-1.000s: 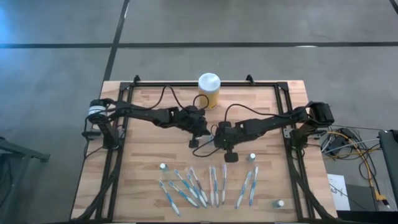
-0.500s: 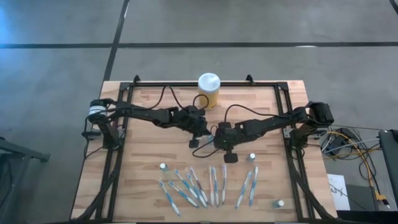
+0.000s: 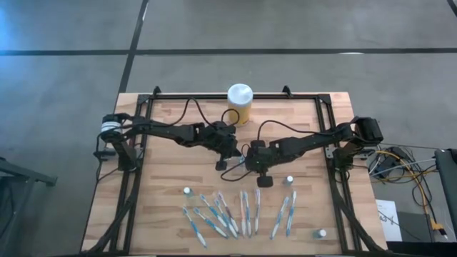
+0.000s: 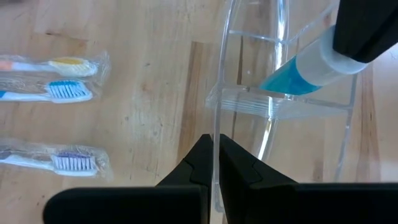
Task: Pick & Place toothbrushing station
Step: Put the blue mouthwash into the transparent organizer, then adjust the transparent organizer
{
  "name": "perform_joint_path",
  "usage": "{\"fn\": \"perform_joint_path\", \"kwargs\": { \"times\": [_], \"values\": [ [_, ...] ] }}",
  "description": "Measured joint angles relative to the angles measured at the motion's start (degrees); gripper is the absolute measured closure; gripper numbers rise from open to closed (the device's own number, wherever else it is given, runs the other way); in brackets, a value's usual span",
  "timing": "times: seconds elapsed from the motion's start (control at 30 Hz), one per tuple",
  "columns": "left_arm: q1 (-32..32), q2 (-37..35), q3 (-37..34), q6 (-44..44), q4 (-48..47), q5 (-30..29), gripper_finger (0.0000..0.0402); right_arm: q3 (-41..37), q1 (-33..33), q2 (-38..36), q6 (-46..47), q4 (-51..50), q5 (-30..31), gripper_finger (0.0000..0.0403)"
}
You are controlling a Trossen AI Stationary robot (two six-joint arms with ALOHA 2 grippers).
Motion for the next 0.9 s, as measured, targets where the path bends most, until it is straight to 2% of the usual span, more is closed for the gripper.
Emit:
{"fn": "perform_joint_path", "kwargs": {
  "times": [0.9],
  "values": [
    [0.07, -0.69, 1.42, 1.85, 0.93, 0.00, 0.0376, 0.00, -0.02, 0.02, 1.77, 0.11, -0.02, 0.0394]
  ]
}}
